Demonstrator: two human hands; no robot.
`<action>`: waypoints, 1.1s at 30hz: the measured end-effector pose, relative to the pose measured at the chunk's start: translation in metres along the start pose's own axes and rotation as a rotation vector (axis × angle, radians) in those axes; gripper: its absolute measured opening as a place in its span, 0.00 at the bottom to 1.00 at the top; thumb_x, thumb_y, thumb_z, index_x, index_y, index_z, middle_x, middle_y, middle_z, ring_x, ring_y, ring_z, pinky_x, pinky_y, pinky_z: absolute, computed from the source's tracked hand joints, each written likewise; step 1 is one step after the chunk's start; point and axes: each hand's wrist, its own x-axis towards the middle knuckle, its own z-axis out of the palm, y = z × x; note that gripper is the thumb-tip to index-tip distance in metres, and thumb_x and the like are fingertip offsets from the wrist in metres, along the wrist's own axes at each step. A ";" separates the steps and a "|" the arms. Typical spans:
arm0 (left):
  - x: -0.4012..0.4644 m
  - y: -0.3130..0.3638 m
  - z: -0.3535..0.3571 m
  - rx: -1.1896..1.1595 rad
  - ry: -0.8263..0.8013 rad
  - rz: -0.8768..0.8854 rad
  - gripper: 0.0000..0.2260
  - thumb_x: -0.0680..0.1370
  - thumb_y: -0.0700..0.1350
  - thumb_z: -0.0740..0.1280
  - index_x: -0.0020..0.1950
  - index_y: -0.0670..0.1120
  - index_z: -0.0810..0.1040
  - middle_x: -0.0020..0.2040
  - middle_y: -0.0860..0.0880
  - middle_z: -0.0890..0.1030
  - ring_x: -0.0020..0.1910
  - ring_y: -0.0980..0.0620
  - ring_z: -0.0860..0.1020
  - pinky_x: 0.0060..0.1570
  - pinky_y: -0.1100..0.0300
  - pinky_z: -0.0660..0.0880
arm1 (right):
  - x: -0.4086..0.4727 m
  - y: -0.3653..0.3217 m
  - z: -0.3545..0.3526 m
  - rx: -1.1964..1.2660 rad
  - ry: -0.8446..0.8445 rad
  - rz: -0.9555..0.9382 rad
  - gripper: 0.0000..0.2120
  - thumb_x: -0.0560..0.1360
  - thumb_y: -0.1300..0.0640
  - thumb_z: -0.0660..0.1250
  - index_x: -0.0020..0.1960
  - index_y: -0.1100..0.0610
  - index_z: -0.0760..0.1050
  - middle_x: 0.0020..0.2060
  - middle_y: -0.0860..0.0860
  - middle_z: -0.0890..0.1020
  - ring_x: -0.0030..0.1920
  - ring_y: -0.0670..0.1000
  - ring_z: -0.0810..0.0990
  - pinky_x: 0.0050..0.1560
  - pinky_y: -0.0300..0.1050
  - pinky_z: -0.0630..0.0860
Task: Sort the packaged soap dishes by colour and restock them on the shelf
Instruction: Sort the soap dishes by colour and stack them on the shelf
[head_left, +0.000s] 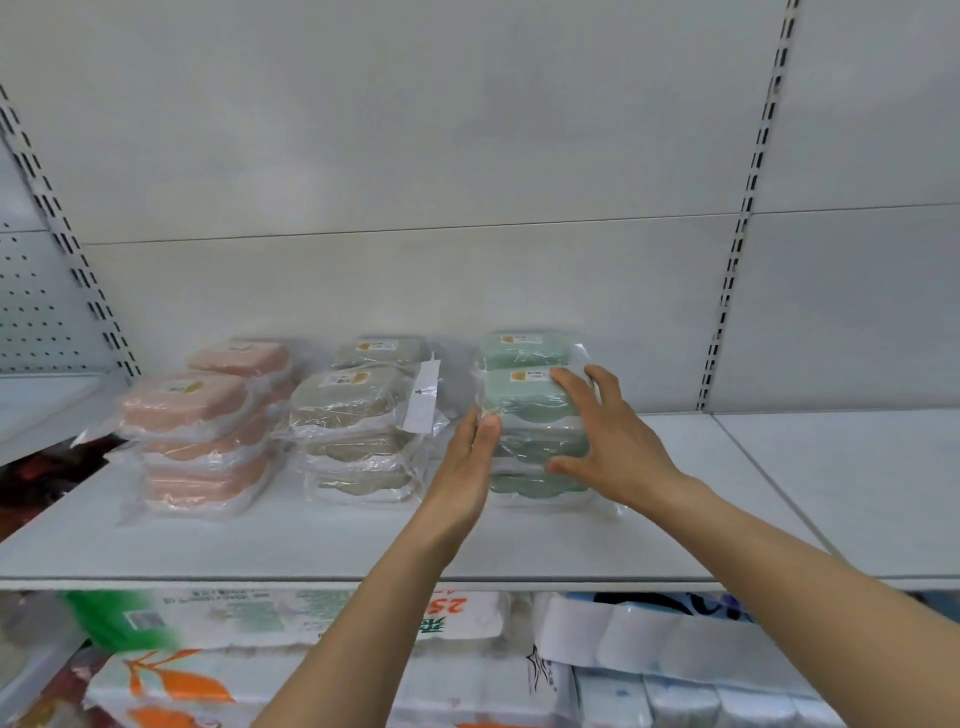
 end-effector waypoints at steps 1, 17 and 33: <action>0.002 0.001 0.000 0.000 0.005 -0.011 0.40 0.70 0.76 0.50 0.79 0.59 0.57 0.77 0.60 0.61 0.76 0.55 0.61 0.75 0.47 0.59 | 0.003 -0.001 0.001 -0.012 0.012 -0.003 0.46 0.67 0.45 0.75 0.74 0.39 0.48 0.74 0.47 0.49 0.63 0.57 0.71 0.52 0.52 0.77; -0.045 0.003 0.100 0.858 0.148 0.574 0.35 0.78 0.64 0.53 0.80 0.49 0.50 0.80 0.49 0.56 0.79 0.51 0.48 0.75 0.58 0.48 | -0.105 0.074 -0.045 -0.277 0.348 0.033 0.33 0.76 0.39 0.60 0.76 0.50 0.59 0.76 0.55 0.61 0.72 0.58 0.64 0.69 0.66 0.63; -0.144 -0.048 0.495 0.756 -0.645 0.491 0.32 0.79 0.58 0.64 0.79 0.52 0.55 0.66 0.53 0.75 0.64 0.51 0.72 0.59 0.56 0.70 | -0.429 0.385 -0.128 -0.043 -0.073 0.765 0.19 0.78 0.48 0.64 0.68 0.48 0.71 0.62 0.47 0.74 0.60 0.51 0.75 0.53 0.48 0.73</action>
